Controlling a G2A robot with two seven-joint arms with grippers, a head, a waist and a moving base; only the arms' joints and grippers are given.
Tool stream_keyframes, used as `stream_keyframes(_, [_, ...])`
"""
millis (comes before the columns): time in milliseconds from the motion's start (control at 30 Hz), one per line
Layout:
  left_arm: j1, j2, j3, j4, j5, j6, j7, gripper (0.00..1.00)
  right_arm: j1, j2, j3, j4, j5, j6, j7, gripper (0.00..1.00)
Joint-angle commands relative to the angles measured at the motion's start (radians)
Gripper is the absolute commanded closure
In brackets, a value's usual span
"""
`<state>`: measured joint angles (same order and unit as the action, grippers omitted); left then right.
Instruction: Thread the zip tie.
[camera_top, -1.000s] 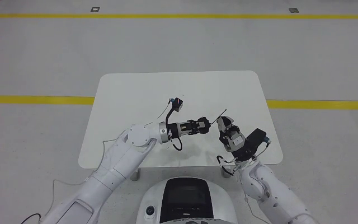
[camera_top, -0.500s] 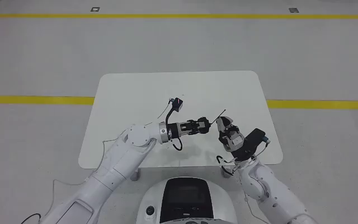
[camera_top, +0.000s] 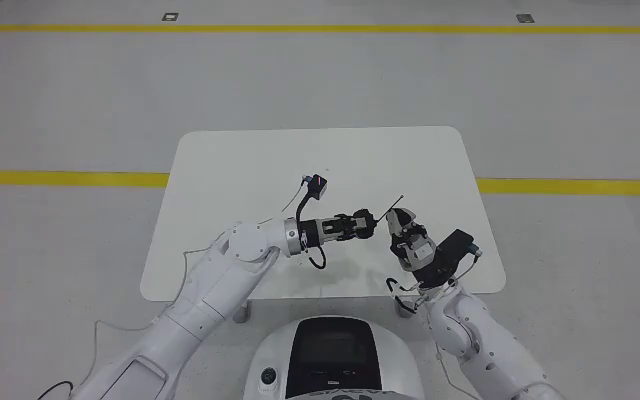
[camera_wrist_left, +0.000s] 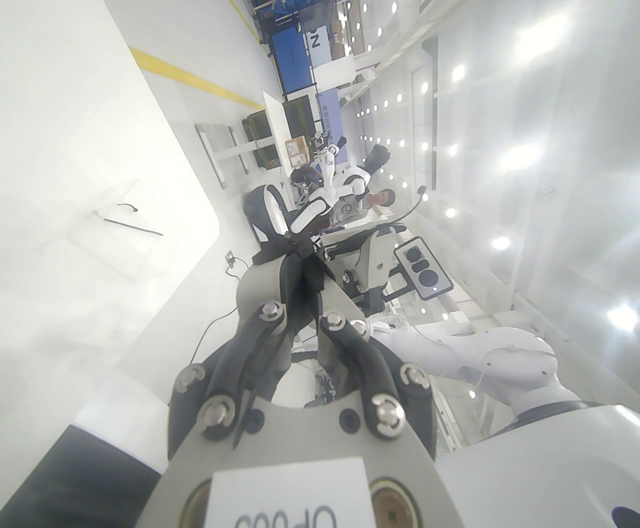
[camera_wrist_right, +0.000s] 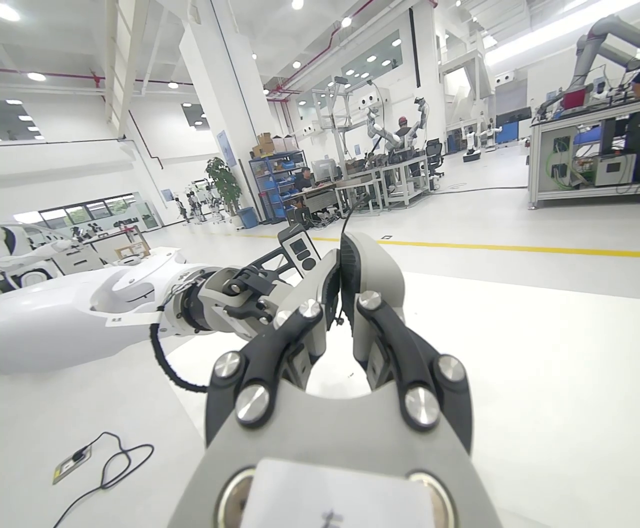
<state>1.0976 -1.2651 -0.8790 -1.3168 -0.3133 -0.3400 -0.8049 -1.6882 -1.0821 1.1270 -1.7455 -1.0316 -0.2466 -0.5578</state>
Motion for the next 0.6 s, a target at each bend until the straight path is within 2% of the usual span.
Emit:
stream_keyframes(0, [0.0, 0.0, 0.0, 0.0, 0.0, 0.0, 0.0, 1.0, -0.002, -0.001, 0.003, -0.001, -0.001, -0.002, -0.004, 1.0])
stream_keyframes(567, [0.0, 0.0, 0.0, 0.0, 0.0, 0.0, 0.0, 1.0, -0.005, -0.017, 0.014, 0.006, -0.021, -0.006, -0.009, 1.0])
